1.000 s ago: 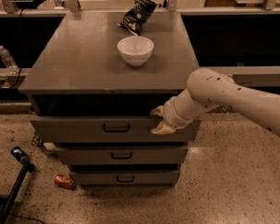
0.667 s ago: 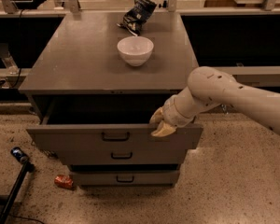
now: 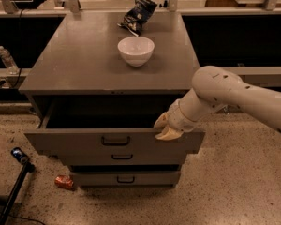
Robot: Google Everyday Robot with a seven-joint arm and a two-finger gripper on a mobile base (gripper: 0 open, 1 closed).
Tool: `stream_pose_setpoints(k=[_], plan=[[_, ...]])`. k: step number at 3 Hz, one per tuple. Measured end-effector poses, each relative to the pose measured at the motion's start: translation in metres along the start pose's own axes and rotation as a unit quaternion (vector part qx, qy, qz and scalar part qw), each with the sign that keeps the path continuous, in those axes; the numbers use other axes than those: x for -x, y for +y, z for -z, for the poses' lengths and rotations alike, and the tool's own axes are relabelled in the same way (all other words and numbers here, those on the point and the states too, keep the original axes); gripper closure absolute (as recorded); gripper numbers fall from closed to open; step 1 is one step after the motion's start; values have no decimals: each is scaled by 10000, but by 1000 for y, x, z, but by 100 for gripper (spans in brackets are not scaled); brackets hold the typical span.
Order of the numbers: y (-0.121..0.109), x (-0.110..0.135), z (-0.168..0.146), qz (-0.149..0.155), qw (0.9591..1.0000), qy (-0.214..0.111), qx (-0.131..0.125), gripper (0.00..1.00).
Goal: Open top drawer
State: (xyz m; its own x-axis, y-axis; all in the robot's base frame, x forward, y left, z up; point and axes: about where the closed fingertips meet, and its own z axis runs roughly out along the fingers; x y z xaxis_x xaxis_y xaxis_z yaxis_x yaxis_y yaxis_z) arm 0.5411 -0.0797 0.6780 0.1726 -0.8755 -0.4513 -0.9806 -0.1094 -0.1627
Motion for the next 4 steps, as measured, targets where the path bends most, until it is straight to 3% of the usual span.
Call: stream_pose_setpoints(k=[1, 2, 3, 4], plan=[[0, 0, 0, 0, 10000, 0, 1, 51], [25, 0, 4, -59, 9992, 26, 382, 28], [62, 5, 9, -146, 9947, 66, 1020, 0], [61, 9, 10, -120, 9948, 56, 1013, 0]])
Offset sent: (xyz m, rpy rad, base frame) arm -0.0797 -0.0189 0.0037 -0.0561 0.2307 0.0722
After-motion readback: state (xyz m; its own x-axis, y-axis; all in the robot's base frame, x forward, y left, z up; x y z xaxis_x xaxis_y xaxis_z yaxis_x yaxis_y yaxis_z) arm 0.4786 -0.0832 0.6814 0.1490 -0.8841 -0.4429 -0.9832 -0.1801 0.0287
